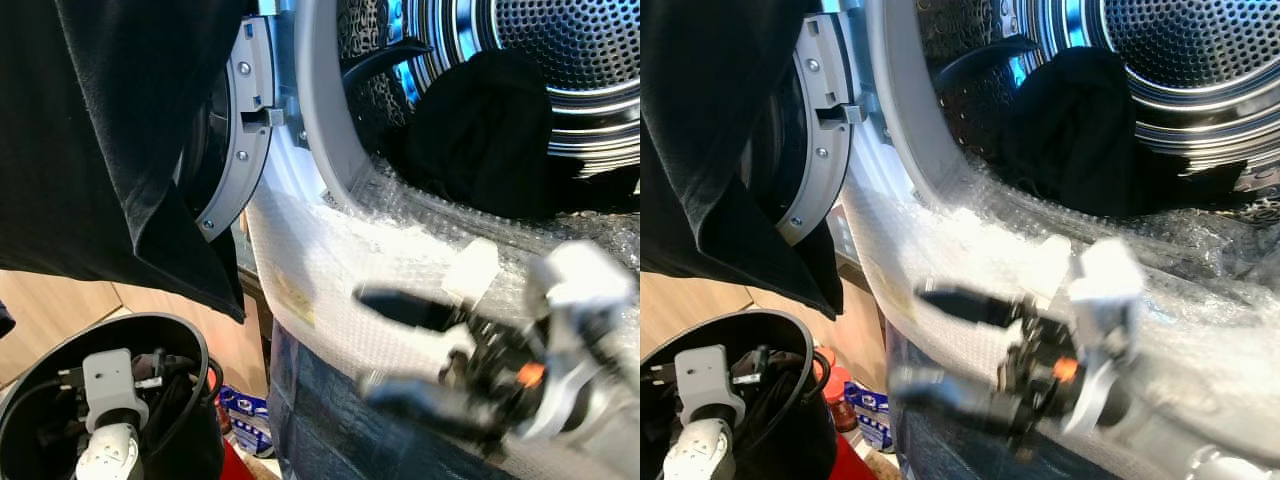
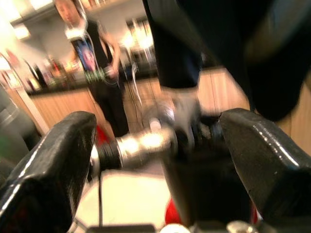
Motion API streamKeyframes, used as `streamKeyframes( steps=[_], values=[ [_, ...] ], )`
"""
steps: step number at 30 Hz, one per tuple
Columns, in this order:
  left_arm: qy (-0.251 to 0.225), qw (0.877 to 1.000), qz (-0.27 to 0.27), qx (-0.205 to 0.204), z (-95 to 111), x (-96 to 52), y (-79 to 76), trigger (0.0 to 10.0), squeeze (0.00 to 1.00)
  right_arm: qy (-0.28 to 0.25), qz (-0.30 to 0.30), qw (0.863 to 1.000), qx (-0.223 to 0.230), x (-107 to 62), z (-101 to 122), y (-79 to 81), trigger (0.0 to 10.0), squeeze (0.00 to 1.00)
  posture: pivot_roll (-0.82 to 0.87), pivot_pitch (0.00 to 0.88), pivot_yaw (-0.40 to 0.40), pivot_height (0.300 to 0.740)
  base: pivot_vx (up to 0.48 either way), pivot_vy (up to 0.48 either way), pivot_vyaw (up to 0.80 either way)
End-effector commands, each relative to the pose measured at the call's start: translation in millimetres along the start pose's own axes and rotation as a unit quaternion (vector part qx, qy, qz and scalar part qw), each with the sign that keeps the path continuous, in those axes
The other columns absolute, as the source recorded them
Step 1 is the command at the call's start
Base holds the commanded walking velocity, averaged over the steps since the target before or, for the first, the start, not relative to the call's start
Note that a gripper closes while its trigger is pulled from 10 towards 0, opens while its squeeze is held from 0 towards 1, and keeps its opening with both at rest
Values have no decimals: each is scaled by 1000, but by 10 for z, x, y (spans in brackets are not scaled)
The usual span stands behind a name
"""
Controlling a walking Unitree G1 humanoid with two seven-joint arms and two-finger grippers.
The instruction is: Clothes washing
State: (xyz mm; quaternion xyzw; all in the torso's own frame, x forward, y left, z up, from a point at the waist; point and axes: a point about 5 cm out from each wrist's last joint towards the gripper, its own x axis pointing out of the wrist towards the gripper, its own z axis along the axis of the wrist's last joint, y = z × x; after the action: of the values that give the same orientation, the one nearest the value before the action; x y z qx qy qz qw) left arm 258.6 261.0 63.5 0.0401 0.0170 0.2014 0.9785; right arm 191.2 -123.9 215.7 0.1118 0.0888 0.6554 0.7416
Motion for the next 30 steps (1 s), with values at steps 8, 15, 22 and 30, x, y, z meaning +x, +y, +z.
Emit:
streamKeyframes(
  steps=[8, 15, 22, 30],
  values=[
    [-50, 998, 45, 0, 223, 70, 146, 10000, 0, 113, -53, 989, 78, -273, -877, -199, 10000, 0, -29, 17, -14, 740, 0, 0, 0],
    [-66, 996, 61, -5, 310, 67, 184, 10000, 0, 88, -233, 955, 162, -506, -1572, -659, 10000, 0, -11, 14, -17, 740, 0, 0, 0],
    [-70, 995, 73, -11, 367, 87, 261, 10000, 0, 101, -342, 908, 220, -632, -2035, -799, 10000, 0, 2, 17, -10, 740, 0, 0, 0],
    [-77, 994, 82, -9, 428, 100, 320, 10000, 0, 112, -325, 894, 286, -644, -2406, -615, 10000, 55, 8, 23, -2, 740, 0, 0, 0]
  ],
)
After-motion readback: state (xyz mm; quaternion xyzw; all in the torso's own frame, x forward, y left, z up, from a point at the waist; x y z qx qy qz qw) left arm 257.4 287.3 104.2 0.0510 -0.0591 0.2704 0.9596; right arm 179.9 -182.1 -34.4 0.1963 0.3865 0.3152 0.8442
